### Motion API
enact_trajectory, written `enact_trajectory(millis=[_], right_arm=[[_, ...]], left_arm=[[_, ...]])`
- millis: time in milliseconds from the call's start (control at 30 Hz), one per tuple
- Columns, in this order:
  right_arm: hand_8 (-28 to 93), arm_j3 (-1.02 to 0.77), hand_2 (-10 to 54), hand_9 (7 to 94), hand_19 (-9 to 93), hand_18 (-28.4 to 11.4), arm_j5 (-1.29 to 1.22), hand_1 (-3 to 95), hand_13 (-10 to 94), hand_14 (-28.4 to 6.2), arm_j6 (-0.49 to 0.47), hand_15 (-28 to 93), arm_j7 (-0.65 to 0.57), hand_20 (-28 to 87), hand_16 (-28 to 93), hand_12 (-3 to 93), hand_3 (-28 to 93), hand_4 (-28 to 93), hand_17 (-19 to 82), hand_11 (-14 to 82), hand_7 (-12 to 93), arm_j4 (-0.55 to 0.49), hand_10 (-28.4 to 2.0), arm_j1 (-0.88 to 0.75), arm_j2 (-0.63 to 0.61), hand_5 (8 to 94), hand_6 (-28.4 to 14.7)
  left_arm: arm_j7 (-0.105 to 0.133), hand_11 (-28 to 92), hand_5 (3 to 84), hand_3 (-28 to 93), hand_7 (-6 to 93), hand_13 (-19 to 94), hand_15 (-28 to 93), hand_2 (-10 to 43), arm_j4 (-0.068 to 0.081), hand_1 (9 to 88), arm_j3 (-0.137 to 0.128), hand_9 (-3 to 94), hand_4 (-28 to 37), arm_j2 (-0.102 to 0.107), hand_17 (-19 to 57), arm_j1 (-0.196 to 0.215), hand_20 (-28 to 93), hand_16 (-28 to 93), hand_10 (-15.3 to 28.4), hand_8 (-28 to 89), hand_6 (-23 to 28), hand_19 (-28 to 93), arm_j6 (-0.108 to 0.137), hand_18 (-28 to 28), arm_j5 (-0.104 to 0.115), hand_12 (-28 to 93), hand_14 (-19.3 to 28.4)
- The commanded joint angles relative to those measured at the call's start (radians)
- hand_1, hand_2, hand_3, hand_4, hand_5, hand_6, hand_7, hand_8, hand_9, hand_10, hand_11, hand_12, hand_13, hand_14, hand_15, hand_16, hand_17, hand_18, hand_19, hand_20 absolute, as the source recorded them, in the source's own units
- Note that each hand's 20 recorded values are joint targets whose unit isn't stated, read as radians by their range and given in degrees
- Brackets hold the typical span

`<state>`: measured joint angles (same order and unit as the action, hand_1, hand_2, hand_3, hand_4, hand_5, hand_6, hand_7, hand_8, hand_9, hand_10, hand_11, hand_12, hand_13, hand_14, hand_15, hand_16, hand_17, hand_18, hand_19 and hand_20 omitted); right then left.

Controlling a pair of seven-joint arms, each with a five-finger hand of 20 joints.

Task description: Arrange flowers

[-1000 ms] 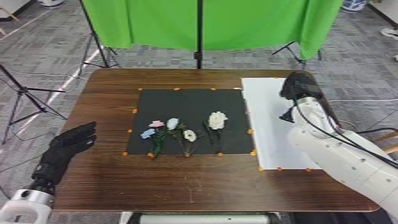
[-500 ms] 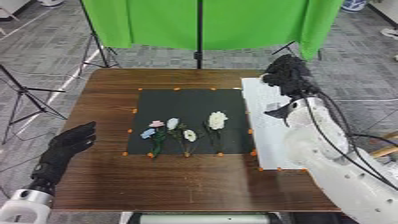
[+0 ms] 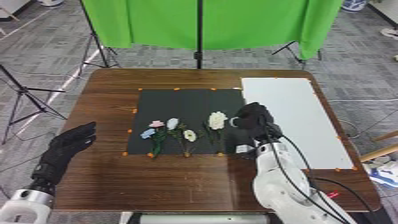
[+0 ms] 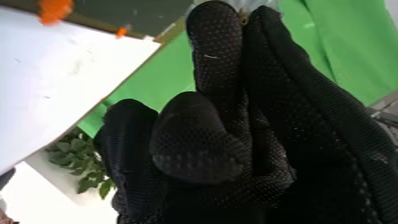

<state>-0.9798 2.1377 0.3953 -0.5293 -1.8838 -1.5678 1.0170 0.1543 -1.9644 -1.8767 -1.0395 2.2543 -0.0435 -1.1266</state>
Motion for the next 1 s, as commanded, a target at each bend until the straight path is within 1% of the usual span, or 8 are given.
enact_trajectory(millis=[33, 200, 333, 633, 733, 767, 800, 1000], right_arm=[[7, -0.007, -9.5, 86.5, 93, -15.8, -0.003, 55.8, 88, -2.9, -0.031, 65, 0.015, 59, 36, 41.2, 58, -17, 61, 28.5, 25, -0.022, -9.4, -0.033, -0.001, 78.0, -0.1], [7, -0.001, -9.5, 84.9, 93, -16.4, 0.005, 52.6, 88, -3.3, -0.064, 65, 0.025, 59, 36, 37.0, 57, -16, 61, 32.7, 24, -0.027, -10.1, -0.048, -0.003, 76.6, -0.4], [6, 0.011, -9.5, 83.4, 93, -16.6, -0.001, 48.2, 87, -3.7, -0.071, 65, 0.032, 59, 36, 29.3, 59, -16, 60, 37.9, 21, -0.024, -10.8, -0.050, -0.005, 74.1, -0.2], [5, 0.023, -9.5, 82.8, 93, -16.8, 0.021, 44.4, 87, -4.0, -0.082, 65, 0.030, 59, 36, 28.2, 62, -16, 60, 38.5, 20, -0.010, -11.3, -0.047, -0.006, 72.6, -0.1], [0, 0.018, -9.5, 82.5, 93, -16.9, 0.025, 41.0, 87, -4.0, -0.078, 65, 0.028, 58, 36, 28.1, 66, -18, 60, 38.5, 20, -0.010, -11.5, -0.044, -0.011, 71.5, 0.3], [-7, 0.017, -9.5, 82.3, 93, -16.9, 0.028, 39.3, 87, -4.0, -0.077, 65, 0.027, 59, 36, 28.1, 67, -18, 60, 38.5, 20, -0.007, -11.6, -0.041, -0.012, 71.0, 0.5], [-9, 0.017, -9.5, 82.3, 93, -17.0, 0.030, 38.8, 87, -4.1, -0.076, 65, 0.027, 59, 36, 28.1, 67, -18, 60, 38.5, 20, -0.006, -11.6, -0.038, -0.014, 70.7, 0.6], [-10, 0.008, -9.5, 82.2, 93, -17.1, 0.047, 37.8, 86, -4.2, -0.082, 65, 0.018, 58, 36, 28.3, 66, -19, 60, 38.7, 20, -0.003, -11.8, -0.034, -0.026, 69.9, 0.4]], left_arm=[[-0.020, 14, 41.3, 67, 12.2, 30, 15, -8.1, 0.004, 33.5, -0.001, 35.0, -11.6, 0.000, 4.9, 0.005, 21, 4, 11.0, -6, 1.3, 11, -0.021, 14.8, -0.003, 13, 16.1], [-0.022, 14, 41.2, 67, 12.0, 30, 15, -8.1, 0.006, 33.5, -0.001, 35.0, -11.6, 0.003, 4.9, 0.002, 21, 4, 11.0, -6, 1.3, 11, -0.027, 14.8, -0.007, 13, 16.1], [-0.023, 14, 41.2, 67, 12.1, 30, 15, -8.3, 0.006, 33.5, 0.000, 35.0, -11.5, 0.005, 4.8, 0.001, 21, 4, 11.0, -6, 1.3, 11, -0.029, 14.8, -0.014, 13, 16.1], [-0.025, 14, 41.0, 67, 12.1, 30, 15, -8.6, 0.011, 33.5, 0.005, 34.9, -11.5, 0.010, 4.7, -0.008, 21, 4, 10.9, -6, 1.3, 12, -0.032, 14.9, -0.017, 13, 16.1], [-0.026, 14, 40.9, 67, 12.1, 30, 15, -8.7, 0.011, 33.6, 0.005, 34.9, -11.6, 0.010, 4.7, -0.009, 21, 4, 11.0, -6, 1.2, 12, -0.034, 14.9, -0.018, 13, 16.2], [-0.025, 14, 40.9, 67, 12.1, 30, 15, -8.7, 0.011, 33.7, 0.005, 34.8, -11.6, 0.010, 4.7, -0.008, 21, 4, 11.0, -6, 1.2, 12, -0.034, 14.9, -0.018, 13, 16.2], [-0.024, 14, 40.9, 67, 12.1, 30, 15, -8.8, 0.011, 33.7, 0.005, 34.8, -11.6, 0.009, 4.7, -0.009, 21, 4, 11.0, -6, 1.2, 12, -0.033, 14.9, -0.018, 13, 16.2], [-0.021, 14, 40.9, 67, 12.1, 30, 15, -8.8, 0.013, 33.9, 0.006, 34.8, -11.5, 0.009, 4.7, -0.012, 21, 4, 10.9, -6, 1.1, 11, -0.031, 14.9, -0.019, 13, 16.1]])
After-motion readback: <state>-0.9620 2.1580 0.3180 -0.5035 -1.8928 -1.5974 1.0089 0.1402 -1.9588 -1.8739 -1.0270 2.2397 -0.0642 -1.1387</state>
